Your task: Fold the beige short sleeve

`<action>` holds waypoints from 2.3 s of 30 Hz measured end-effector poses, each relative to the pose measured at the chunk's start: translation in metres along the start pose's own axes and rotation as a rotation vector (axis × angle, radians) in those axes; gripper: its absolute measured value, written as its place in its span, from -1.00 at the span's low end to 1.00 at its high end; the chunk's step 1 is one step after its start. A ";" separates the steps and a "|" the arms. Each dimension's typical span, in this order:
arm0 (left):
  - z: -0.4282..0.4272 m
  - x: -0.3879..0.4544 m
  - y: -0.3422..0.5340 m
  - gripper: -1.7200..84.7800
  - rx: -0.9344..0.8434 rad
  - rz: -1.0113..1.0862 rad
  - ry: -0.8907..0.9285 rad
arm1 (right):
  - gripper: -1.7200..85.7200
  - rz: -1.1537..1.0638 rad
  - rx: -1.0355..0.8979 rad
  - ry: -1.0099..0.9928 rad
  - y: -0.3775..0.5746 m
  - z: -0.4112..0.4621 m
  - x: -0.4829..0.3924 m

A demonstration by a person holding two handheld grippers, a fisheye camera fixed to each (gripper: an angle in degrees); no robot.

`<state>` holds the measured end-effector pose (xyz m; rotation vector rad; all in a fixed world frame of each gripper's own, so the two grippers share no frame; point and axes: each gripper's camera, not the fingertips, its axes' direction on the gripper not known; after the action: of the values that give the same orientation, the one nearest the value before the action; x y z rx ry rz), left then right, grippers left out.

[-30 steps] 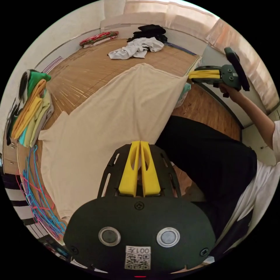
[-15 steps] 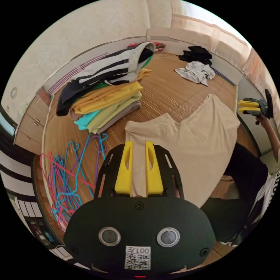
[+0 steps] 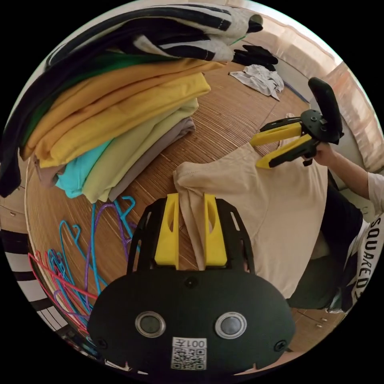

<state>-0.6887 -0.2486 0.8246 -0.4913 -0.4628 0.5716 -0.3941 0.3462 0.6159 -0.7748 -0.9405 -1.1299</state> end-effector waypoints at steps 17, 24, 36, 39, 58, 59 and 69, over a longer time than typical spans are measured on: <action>-0.072 0.051 0.073 -0.97 0.303 0.320 -0.077 | -0.91 -0.415 0.211 -0.079 0.016 -0.050 -0.012; -0.067 0.123 0.110 -0.98 0.087 0.520 -0.131 | -0.91 -0.604 0.054 -0.052 0.048 -0.044 -0.049; -0.074 0.149 0.095 -0.90 0.081 0.368 -0.130 | -0.77 -0.476 0.112 -0.147 0.019 -0.035 -0.025; -0.067 0.159 0.073 -0.88 0.100 0.369 -0.097 | -0.71 -0.530 0.079 -0.149 0.002 -0.015 -0.034; -0.098 0.242 0.061 -0.98 0.079 0.247 -0.172 | -0.79 -0.329 0.089 0.099 0.120 -0.075 0.003; -0.101 0.249 0.059 -0.98 0.088 0.247 -0.170 | -0.79 -0.277 0.092 0.137 0.133 -0.083 0.010; -0.081 0.415 -0.038 -0.98 0.265 0.268 -0.092 | -0.68 0.559 0.118 0.269 0.393 -0.138 0.096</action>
<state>-0.3202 -0.0497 0.8950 -0.2743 -0.4032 0.9031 0.0288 0.2885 0.6288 -0.7079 -0.5103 -0.6588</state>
